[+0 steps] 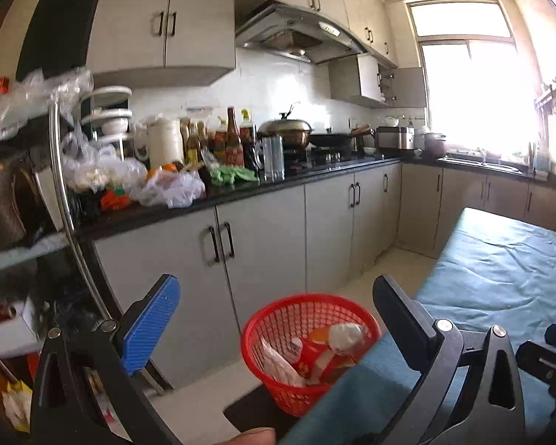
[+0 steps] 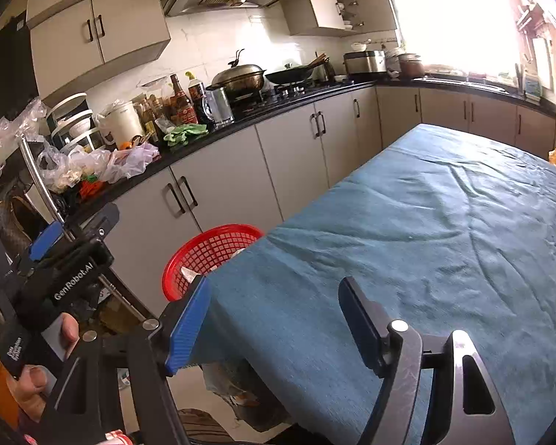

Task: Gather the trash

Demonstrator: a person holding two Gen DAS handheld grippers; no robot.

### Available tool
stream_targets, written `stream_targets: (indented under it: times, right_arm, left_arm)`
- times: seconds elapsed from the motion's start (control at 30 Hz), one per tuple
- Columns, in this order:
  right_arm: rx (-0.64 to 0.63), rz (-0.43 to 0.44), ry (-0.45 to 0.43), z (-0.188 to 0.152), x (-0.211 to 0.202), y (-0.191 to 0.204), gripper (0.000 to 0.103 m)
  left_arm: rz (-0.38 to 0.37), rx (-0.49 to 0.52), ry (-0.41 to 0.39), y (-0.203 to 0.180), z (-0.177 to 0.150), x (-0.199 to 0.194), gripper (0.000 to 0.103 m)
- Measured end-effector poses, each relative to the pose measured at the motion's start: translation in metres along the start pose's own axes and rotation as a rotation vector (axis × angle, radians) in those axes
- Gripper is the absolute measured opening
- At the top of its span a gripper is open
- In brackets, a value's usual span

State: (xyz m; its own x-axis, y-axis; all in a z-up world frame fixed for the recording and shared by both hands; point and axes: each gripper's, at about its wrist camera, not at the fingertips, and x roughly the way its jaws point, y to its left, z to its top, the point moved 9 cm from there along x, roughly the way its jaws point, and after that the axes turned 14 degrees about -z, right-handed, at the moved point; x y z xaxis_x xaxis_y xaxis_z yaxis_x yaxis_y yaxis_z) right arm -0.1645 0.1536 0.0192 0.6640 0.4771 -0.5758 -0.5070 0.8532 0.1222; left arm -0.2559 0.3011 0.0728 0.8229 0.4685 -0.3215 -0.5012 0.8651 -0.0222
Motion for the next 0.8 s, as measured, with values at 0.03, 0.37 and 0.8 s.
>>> stream_targets:
  times: [0.03,0.37,0.8]
  right_arm:
    - [-0.001,-0.007,-0.004,-0.001,-0.001,-0.001,0.076]
    - [-0.030,-0.065,-0.010,-0.015,-0.003,-0.009,0.078]
    - [-0.073,-0.094,0.028,-0.029,0.011,0.004,0.079]
  left_arm:
    - [-0.014,-0.003,0.021,-0.002,-0.003,0.001,0.103]
    - [-0.027,-0.023,0.181,-0.003,-0.038,0.016,0.103]
    - [-0.032,-0.039,0.276,0.003,-0.065,0.030,0.103]
